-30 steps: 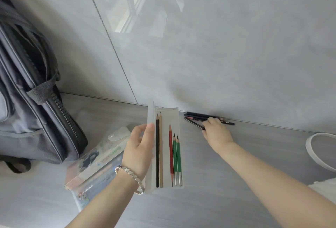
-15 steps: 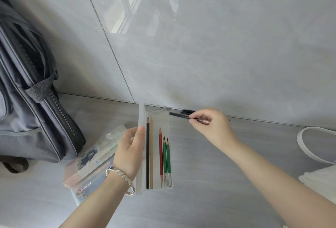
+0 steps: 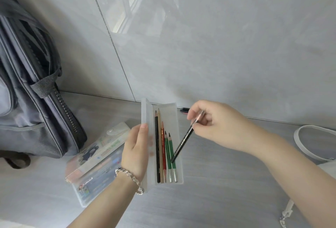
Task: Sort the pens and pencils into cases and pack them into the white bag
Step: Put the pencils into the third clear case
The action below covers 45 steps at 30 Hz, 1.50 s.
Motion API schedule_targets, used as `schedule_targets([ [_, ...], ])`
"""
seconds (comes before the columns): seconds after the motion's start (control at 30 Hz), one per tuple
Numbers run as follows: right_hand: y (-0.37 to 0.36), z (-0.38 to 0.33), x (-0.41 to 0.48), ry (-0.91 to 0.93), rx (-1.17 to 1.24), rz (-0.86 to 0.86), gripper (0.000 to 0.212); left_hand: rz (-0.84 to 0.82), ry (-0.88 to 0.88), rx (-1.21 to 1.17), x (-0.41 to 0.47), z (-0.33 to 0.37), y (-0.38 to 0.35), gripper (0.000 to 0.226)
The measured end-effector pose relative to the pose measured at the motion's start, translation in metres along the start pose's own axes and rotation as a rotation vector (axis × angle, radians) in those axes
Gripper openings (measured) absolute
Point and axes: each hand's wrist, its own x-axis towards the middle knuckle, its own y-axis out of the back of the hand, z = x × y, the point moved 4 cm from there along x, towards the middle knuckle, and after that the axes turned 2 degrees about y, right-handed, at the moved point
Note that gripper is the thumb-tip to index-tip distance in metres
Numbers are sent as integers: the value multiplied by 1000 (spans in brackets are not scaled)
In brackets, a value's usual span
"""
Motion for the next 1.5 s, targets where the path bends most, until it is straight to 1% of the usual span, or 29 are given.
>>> schedule_targets([
  [0.07, -8, 3, 3, -34, -120, -85, 19, -26, 5, 20, -2, 1, -1, 31],
  [0.17, -22, 3, 7, -53, -238, -163, 18, -65, -23, 36, -6, 4, -4, 32],
  [0.23, -34, 2, 8, -37, -291, -199, 24, -80, -55, 53, -8, 5, -6, 41],
  [0.27, -41, 3, 9, -20, -327, -208, 29, -80, -67, 60, -8, 5, -6, 41],
  [0.33, -52, 9, 10, 15, -395, -190, 40, -68, -85, 61, -9, 7, -7, 33],
  [0.4, -60, 16, 10, 57, -443, -128, 49, -62, -103, 81, -9, 9, -8, 32],
  [0.47, -66, 23, 9, 121, -521, -57, 49, -46, -94, 80, -8, 10, -8, 33],
  [0.53, -67, 32, 8, 159, -539, 1, 44, -30, -63, 67, -3, 8, -9, 34],
  [0.6, -63, 41, 11, 205, -470, 57, 38, -11, -46, 75, 3, 8, -9, 35],
  [0.67, -52, 58, 26, 236, -404, 250, 22, 2, -33, 85, 9, 9, -10, 35],
  [0.7, -44, 73, 37, 201, -388, 345, 15, 6, -31, 94, 12, 10, -10, 35],
  [0.73, -39, 90, 48, 120, -386, 379, 15, 10, -32, 103, 14, 10, -10, 35],
  [0.77, -35, 109, 64, 30, -406, 358, 18, 16, -33, 107, 17, 10, -10, 34],
  [0.8, -35, 128, 76, -68, -460, 286, 22, 24, -34, 112, 19, 10, -10, 34],
  [0.87, -40, 156, 95, -197, -673, 122, 29, 42, -43, 130, 22, 9, -9, 34],
  [0.9, -44, 162, 101, -216, -787, 60, 33, 48, -50, 140, 23, 9, -8, 35],
  [0.93, -49, 165, 104, -212, -856, 32, 37, 51, -55, 146, 24, 9, -6, 35],
  [1.0, -57, 166, 109, -214, -899, 28, 42, 61, -62, 139, 26, 7, -2, 36],
  [1.07, -59, 168, 110, -264, -886, -7, 41, 69, -60, 133, 26, 5, 3, 36],
  [1.17, -56, 180, 108, -393, -783, -75, 51, 66, -52, 132, 27, 0, 7, 38],
  [1.2, -56, 182, 104, -412, -774, -100, 50, 61, -46, 127, 27, -1, 8, 38],
  [1.3, -59, 181, 91, -391, -811, -142, 38, 56, -26, 118, 25, -4, 8, 39],
  [1.37, -63, 182, 80, -374, -766, -169, 32, 47, -15, 127, 23, -6, 7, 41],
  [1.4, -64, 181, 74, -362, -695, -157, 24, 40, -14, 133, 22, -7, 6, 42],
  [1.43, -65, 178, 67, -348, -573, -126, 13, 31, -14, 139, 21, -9, 6, 43],
  [1.47, -67, 173, 59, -337, -405, -92, 8, 21, -14, 143, 19, -10, 5, 43],
  [1.5, -69, 166, 51, -329, -211, -58, 13, 15, -17, 149, 17, -11, 5, 44],
])
